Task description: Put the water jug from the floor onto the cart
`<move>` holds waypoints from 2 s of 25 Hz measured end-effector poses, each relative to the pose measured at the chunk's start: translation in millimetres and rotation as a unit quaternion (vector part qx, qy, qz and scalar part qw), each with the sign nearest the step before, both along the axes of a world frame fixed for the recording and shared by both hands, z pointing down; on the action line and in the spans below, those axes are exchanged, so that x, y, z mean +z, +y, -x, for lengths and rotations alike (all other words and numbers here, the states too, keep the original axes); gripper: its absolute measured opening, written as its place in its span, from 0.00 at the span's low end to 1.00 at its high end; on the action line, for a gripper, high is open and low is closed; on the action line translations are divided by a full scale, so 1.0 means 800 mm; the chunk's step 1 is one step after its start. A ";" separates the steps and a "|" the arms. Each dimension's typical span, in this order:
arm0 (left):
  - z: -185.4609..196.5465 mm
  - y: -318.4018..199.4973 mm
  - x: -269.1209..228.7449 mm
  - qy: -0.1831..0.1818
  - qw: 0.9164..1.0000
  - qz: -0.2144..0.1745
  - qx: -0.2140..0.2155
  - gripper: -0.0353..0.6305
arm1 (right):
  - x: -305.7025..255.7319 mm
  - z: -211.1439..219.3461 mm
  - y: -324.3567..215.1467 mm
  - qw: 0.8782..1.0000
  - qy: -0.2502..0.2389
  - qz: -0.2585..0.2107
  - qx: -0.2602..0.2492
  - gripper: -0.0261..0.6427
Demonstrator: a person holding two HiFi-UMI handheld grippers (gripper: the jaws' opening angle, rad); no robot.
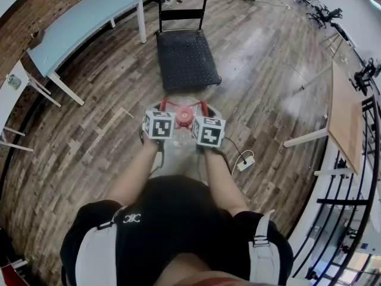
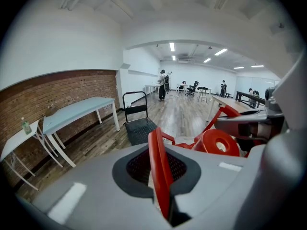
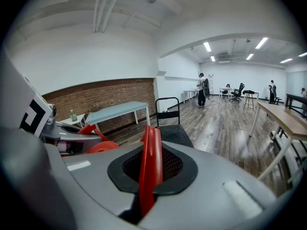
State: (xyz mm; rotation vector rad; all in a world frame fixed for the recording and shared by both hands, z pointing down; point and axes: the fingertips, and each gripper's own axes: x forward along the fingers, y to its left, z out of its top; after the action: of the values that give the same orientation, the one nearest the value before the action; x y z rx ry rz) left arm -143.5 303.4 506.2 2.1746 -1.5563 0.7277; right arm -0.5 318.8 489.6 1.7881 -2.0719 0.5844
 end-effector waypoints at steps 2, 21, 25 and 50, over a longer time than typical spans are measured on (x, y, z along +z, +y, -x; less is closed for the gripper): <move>0.009 -0.004 0.002 -0.001 1.000 0.000 0.004 0.06 | 0.002 0.009 -0.003 1.000 0.000 0.001 0.006 0.08; 0.073 -0.055 0.029 0.002 1.000 0.011 0.017 0.06 | 0.029 0.072 -0.051 1.000 -0.007 0.015 0.012 0.08; 0.083 -0.082 0.039 0.004 1.000 0.018 0.001 0.06 | 0.037 0.078 -0.085 1.000 -0.010 0.018 -0.006 0.08; -0.034 -0.345 0.025 -0.019 0.998 0.008 -0.058 0.07 | 0.028 -0.031 -0.360 0.998 -0.026 0.014 -0.064 0.08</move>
State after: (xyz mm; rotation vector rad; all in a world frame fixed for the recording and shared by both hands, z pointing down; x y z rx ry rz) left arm -116.3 27.3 525.8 2.0517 -1.6745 0.7464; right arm 23.9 30.4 512.2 1.6270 -2.1809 0.6268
